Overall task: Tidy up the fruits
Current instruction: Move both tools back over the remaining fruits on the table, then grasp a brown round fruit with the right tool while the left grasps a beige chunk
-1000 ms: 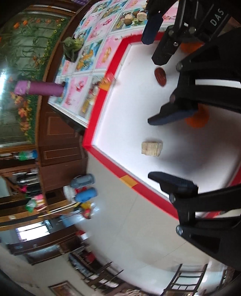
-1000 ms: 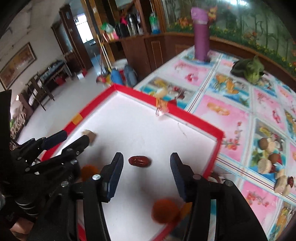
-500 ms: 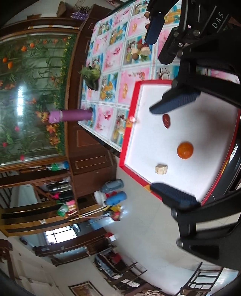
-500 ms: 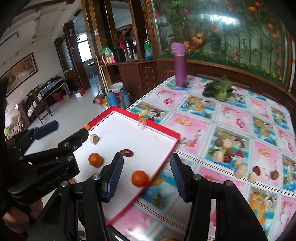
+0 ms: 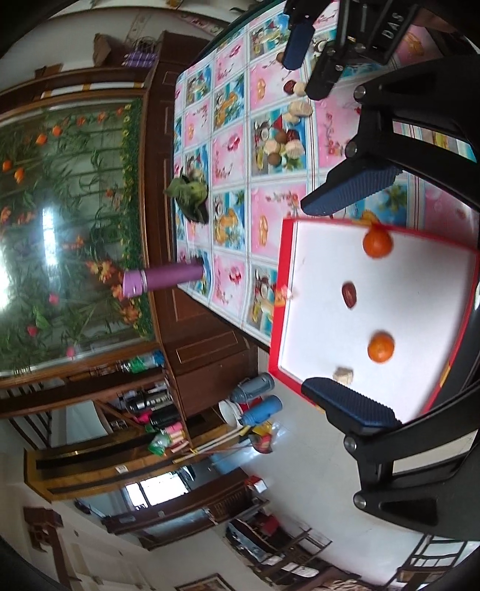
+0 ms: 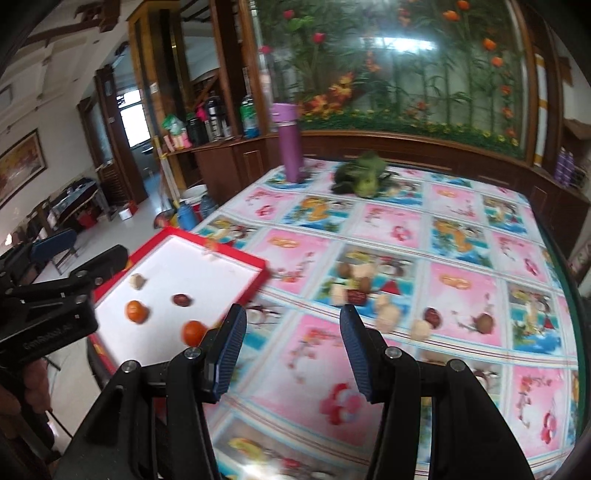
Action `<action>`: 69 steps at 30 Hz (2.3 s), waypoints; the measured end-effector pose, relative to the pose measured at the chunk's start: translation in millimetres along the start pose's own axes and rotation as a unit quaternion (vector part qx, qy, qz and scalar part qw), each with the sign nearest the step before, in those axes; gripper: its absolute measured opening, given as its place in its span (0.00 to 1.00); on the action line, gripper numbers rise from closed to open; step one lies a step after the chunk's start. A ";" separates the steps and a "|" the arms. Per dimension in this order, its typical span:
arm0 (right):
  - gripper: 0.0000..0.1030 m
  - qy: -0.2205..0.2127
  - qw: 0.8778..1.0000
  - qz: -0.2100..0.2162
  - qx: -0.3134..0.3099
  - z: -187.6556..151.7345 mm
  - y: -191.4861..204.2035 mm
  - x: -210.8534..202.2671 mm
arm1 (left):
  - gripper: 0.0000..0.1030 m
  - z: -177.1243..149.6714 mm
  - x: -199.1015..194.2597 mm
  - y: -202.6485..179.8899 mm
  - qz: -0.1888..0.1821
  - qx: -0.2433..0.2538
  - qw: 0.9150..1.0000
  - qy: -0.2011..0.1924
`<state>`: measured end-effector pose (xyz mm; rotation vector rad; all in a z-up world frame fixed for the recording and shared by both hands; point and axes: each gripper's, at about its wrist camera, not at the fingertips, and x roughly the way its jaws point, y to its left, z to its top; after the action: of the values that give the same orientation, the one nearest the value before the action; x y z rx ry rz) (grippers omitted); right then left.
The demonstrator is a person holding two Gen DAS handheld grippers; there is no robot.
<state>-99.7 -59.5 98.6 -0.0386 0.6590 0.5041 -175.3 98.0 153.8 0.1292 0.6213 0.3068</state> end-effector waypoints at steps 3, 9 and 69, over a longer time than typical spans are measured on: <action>0.51 0.000 1.000 -0.017 0.015 -3.0 -22.6 -1.7 | 0.88 3.5 2.7 -16.3 -0.010 0.014 1.000 0.003; 0.51 0.012 0.998 -0.053 0.041 -17.0 -72.6 -0.7 | 0.91 5.2 17.1 -53.3 -0.041 0.044 0.998 0.020; 0.24 0.072 0.979 -0.131 0.138 -31.5 -207.1 79.8 | 0.43 -2.7 158.1 -211.2 -0.285 0.092 0.932 0.204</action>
<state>31.4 -212.7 0.7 0.1005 0.8483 0.1533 -3.7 -51.2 19.9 0.0586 1.0677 -0.2997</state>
